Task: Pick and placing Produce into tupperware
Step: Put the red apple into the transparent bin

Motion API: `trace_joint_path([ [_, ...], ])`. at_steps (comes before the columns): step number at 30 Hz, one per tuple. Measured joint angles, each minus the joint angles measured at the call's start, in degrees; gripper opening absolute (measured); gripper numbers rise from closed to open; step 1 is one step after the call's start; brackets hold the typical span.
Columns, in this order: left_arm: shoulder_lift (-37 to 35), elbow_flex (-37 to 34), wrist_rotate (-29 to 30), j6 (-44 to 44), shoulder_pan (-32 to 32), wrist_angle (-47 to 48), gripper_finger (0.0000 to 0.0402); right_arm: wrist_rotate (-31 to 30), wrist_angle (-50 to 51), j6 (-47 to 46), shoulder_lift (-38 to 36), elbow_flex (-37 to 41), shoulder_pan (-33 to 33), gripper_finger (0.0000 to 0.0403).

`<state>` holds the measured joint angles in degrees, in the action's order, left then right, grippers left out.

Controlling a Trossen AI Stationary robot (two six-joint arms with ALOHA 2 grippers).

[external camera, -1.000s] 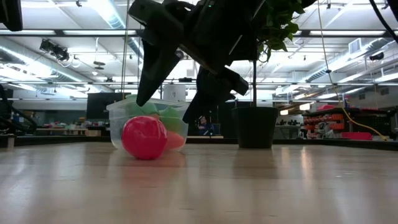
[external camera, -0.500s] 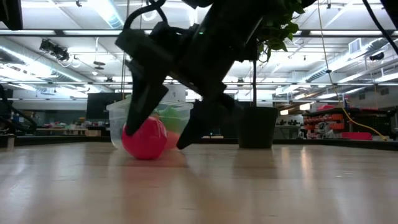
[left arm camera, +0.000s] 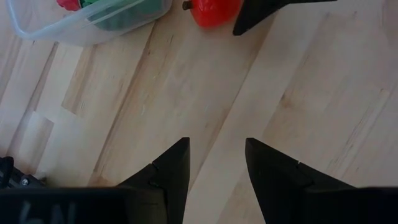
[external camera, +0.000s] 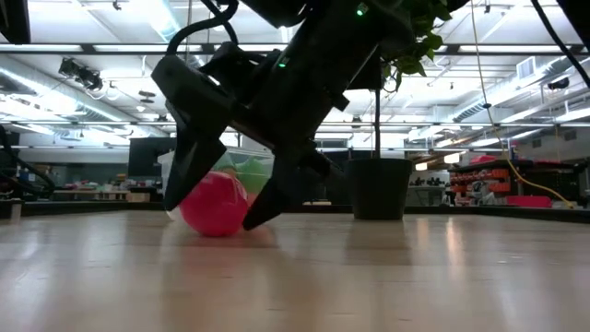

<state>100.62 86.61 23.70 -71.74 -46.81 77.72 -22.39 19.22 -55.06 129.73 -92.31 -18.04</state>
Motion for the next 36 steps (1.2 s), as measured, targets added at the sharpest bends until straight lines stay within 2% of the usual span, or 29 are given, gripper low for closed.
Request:
trace_joint_path([
  [7,0.0,0.0,0.0,0.0,0.0,0.0,0.0162,-5.0,-1.1,3.8,0.0,0.1,-0.1,0.0379],
  [19,0.0,0.0,0.0,-0.1,0.0,0.0,0.0162,-5.0,-1.1,3.8,0.0,0.1,0.4,0.0356],
  [30,0.0,0.0,0.0,-0.1,0.0,0.0,0.0162,-4.6,-1.2,3.8,0.0,0.1,0.4,0.0293],
  [36,0.1,0.0,0.0,-0.1,0.0,0.0,0.0162,-4.5,-1.2,3.8,0.0,0.1,0.4,0.0289],
])
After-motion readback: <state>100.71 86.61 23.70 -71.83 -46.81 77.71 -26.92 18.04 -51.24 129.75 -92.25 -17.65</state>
